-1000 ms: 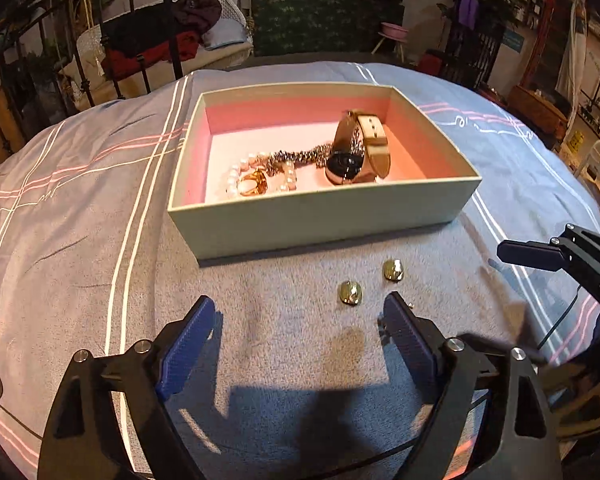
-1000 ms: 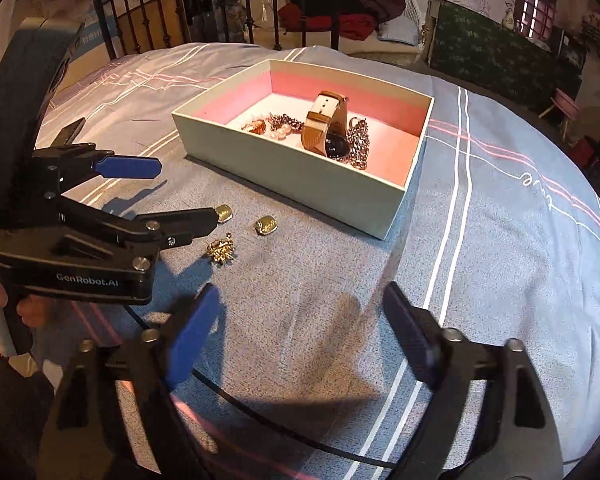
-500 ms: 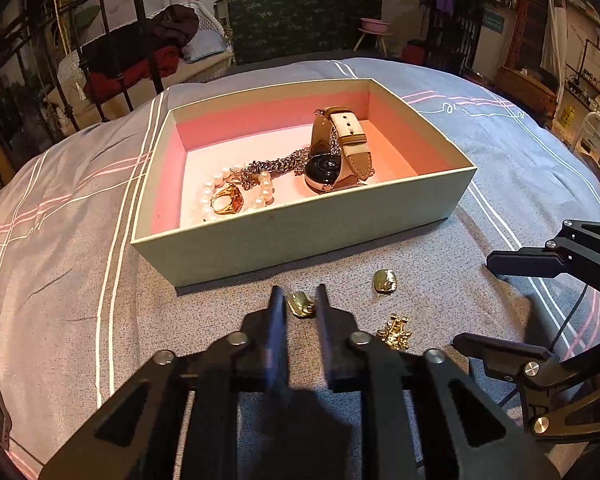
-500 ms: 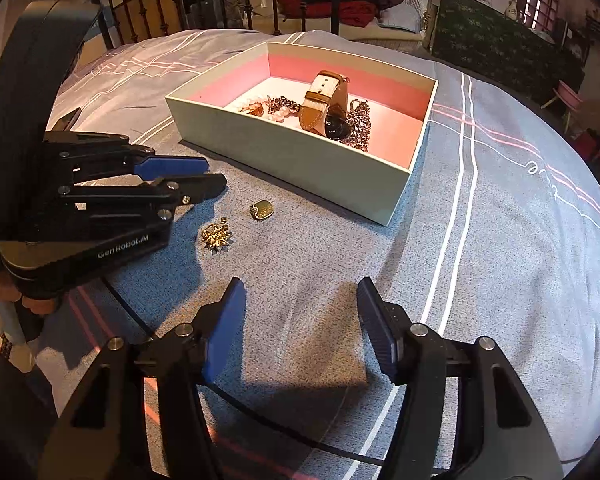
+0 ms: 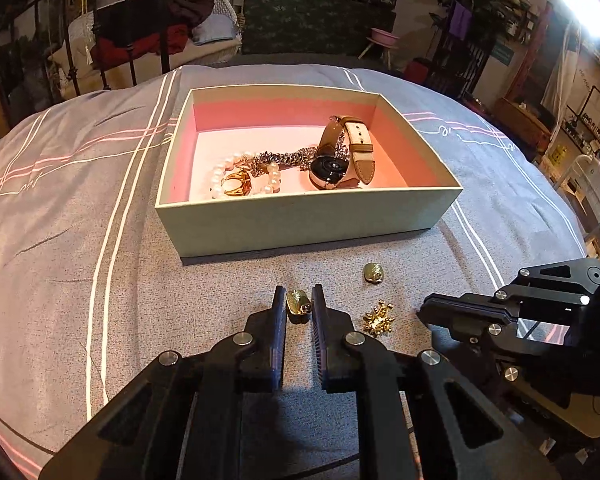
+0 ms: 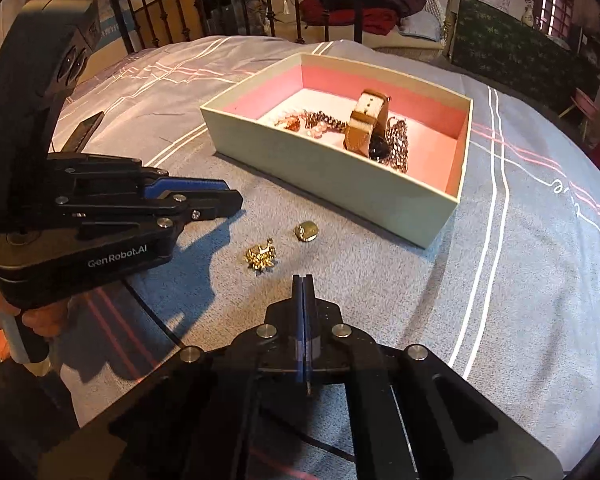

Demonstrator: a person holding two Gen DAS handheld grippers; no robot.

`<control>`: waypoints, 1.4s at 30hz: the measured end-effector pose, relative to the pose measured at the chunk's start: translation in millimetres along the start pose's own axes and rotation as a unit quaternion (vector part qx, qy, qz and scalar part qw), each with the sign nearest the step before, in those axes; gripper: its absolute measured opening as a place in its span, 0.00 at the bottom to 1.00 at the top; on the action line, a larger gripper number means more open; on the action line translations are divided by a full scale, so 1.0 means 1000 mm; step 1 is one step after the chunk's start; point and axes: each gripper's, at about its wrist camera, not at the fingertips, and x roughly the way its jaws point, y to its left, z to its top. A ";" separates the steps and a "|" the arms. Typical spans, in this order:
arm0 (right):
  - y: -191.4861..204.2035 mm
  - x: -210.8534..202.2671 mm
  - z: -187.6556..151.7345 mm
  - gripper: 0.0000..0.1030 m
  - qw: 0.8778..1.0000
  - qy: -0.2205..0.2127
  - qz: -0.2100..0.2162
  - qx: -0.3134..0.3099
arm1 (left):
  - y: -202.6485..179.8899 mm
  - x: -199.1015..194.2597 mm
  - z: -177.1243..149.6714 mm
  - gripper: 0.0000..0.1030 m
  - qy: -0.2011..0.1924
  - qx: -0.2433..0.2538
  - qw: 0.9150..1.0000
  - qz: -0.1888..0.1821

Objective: Organize jewelry
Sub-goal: 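Lower the gold charm into the box and open the left gripper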

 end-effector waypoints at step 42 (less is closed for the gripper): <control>-0.042 0.002 0.094 0.01 0.995 -0.063 -0.064 0.039 | 0.003 0.015 0.106 0.12 -0.038 -0.015 0.999 0.034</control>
